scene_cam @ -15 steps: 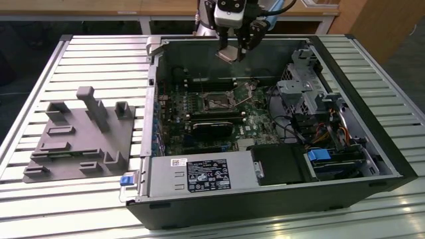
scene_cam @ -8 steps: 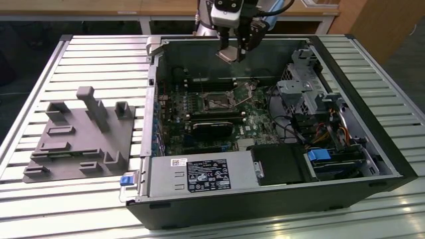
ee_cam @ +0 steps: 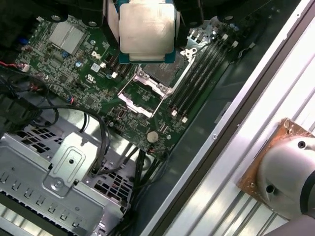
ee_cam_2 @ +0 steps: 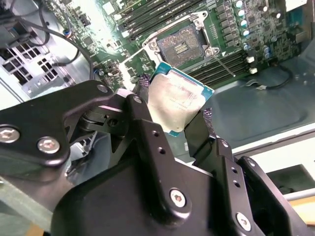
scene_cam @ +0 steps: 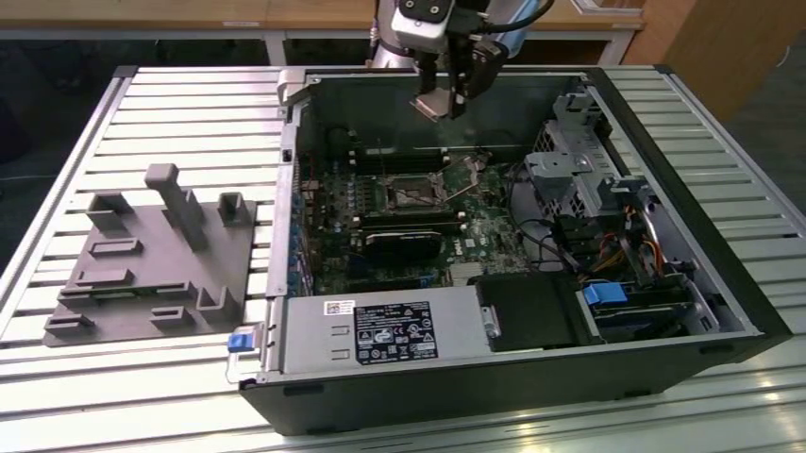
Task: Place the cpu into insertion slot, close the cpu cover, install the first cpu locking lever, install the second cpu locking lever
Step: 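Place the cpu into insertion slot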
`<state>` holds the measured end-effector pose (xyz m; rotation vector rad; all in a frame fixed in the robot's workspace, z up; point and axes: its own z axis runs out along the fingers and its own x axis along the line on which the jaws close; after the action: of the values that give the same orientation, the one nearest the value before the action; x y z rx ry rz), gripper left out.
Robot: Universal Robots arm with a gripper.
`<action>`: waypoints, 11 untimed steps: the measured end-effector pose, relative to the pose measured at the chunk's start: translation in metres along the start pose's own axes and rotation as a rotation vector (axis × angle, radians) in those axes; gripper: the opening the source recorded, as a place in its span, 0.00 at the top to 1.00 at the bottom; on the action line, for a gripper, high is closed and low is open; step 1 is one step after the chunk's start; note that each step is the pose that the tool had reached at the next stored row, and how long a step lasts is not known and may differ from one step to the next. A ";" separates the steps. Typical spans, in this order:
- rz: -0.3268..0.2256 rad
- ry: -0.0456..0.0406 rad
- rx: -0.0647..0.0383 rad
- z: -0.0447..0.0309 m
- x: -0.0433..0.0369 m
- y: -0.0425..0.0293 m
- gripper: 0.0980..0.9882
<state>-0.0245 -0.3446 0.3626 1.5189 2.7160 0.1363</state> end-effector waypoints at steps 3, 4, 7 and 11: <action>0.030 -0.0027 -0.001 0.0003 0.0000 0.0000 0.51; 0.039 -0.0035 -0.001 0.0004 0.0000 -0.0001 0.51; 0.066 -0.0060 -0.001 0.0007 0.0000 -0.0001 0.51; 0.101 -0.0091 -0.002 0.0011 0.0000 -0.0001 0.51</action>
<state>-0.0245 -0.3446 0.3614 1.6528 2.6316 0.1337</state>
